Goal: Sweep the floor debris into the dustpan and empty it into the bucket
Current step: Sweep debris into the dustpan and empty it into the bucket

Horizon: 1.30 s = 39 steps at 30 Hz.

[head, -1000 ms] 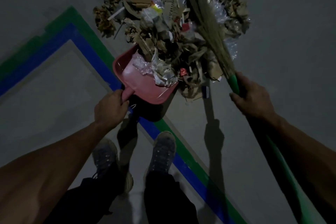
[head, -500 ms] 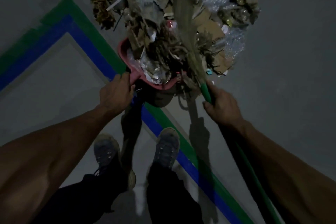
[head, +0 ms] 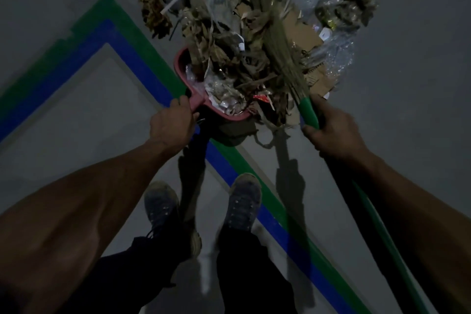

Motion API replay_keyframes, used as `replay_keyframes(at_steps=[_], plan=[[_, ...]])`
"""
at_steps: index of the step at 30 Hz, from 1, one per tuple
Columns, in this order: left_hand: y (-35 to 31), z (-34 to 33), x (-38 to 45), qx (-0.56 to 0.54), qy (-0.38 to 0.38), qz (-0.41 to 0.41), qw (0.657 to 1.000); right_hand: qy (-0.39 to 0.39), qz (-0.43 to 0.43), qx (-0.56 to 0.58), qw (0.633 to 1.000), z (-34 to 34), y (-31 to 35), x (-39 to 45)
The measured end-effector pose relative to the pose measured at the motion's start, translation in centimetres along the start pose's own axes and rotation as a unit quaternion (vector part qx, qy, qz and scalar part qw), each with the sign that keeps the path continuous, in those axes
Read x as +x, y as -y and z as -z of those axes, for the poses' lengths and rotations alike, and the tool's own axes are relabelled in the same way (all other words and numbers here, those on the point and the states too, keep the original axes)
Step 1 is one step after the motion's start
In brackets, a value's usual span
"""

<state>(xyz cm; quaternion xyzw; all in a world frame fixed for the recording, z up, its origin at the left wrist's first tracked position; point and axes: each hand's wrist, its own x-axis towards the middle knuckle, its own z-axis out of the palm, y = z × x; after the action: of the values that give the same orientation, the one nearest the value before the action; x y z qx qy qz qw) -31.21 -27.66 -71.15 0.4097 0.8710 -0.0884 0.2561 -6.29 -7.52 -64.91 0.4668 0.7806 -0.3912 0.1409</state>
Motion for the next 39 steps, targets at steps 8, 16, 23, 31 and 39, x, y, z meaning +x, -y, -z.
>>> replay_keyframes(at_steps=[8,16,23,31,39], plan=[[0.7,-0.4,-1.3,-0.051,-0.023,-0.018,0.998,0.033,0.022,0.021,0.999,-6.0,1.0,-3.8],[-0.4,4.6,-5.5,-0.069,-0.046,-0.039,0.996,-0.02,0.002,0.066,0.998,-4.0,3.2,-9.8],[-2.3,14.1,-12.3,-0.122,-0.076,-0.051,0.988,-0.05,-0.01,0.075,0.996,3.1,7.4,-17.5],[-2.4,24.6,-23.5,-0.17,-0.105,-0.003,0.98,-0.038,0.039,0.031,0.998,11.5,13.8,-26.6],[1.7,29.2,-36.3,-0.205,-0.154,0.059,0.965,0.013,0.145,-0.067,0.987,15.4,20.2,-33.8]])
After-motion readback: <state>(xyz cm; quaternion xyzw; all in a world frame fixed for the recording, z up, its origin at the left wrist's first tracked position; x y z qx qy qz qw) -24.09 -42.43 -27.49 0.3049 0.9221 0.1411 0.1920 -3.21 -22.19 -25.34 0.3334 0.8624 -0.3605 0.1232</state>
